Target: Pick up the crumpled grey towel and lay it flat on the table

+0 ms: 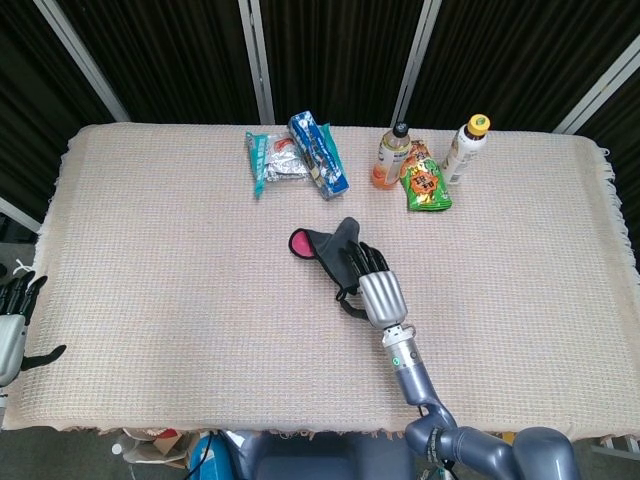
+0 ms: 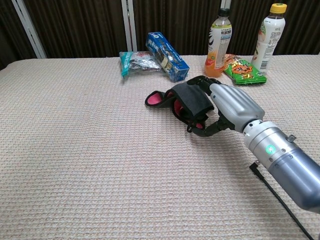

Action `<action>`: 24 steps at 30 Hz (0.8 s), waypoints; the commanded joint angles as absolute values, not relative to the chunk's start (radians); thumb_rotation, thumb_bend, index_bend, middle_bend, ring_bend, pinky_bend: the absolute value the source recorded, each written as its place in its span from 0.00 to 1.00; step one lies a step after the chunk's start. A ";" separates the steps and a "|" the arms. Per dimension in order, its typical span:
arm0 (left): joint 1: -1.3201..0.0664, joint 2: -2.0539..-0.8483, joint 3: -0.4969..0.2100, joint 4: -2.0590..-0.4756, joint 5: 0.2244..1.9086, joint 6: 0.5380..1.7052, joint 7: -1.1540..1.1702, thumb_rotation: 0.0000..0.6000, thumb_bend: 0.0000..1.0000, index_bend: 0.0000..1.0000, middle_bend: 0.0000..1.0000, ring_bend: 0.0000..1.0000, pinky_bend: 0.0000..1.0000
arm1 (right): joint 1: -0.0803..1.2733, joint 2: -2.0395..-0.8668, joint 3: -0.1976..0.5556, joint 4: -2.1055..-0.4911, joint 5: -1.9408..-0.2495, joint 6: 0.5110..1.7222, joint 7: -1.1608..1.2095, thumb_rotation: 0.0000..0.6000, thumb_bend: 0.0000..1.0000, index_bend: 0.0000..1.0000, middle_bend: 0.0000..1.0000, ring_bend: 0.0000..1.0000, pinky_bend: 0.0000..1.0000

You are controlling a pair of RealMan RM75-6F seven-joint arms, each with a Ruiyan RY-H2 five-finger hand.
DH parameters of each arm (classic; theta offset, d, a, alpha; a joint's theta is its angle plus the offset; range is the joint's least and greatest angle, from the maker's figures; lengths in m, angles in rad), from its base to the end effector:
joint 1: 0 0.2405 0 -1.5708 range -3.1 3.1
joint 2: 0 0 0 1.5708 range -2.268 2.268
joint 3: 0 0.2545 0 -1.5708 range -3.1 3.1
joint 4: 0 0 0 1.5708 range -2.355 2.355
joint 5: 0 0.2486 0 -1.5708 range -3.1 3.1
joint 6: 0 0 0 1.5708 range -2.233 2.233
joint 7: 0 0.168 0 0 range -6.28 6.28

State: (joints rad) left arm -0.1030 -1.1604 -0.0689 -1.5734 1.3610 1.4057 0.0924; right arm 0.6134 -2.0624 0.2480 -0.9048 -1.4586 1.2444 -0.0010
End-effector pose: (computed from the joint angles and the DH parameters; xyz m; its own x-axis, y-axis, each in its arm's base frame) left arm -0.3493 0.2178 0.1130 0.4541 0.0649 0.8886 0.8820 0.1081 -0.4587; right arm -0.1381 -0.3528 -0.1341 0.1547 -0.0389 0.9872 -0.9314 -0.3388 0.1326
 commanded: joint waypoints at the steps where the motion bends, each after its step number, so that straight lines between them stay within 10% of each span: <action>1: -0.103 -1.162 -0.068 -1.572 1.364 1.408 0.092 1.00 0.00 0.00 0.00 0.00 0.02 | 0.618 -2.063 0.249 -0.898 -1.459 1.250 0.000 1.00 0.23 0.12 0.09 0.06 0.13; 24: -0.102 -1.154 -0.060 -1.599 1.389 1.418 0.079 1.00 0.00 0.00 0.00 0.00 0.02 | 0.585 -2.032 0.228 -0.967 -1.435 1.274 -0.051 1.00 0.28 0.10 0.09 0.06 0.13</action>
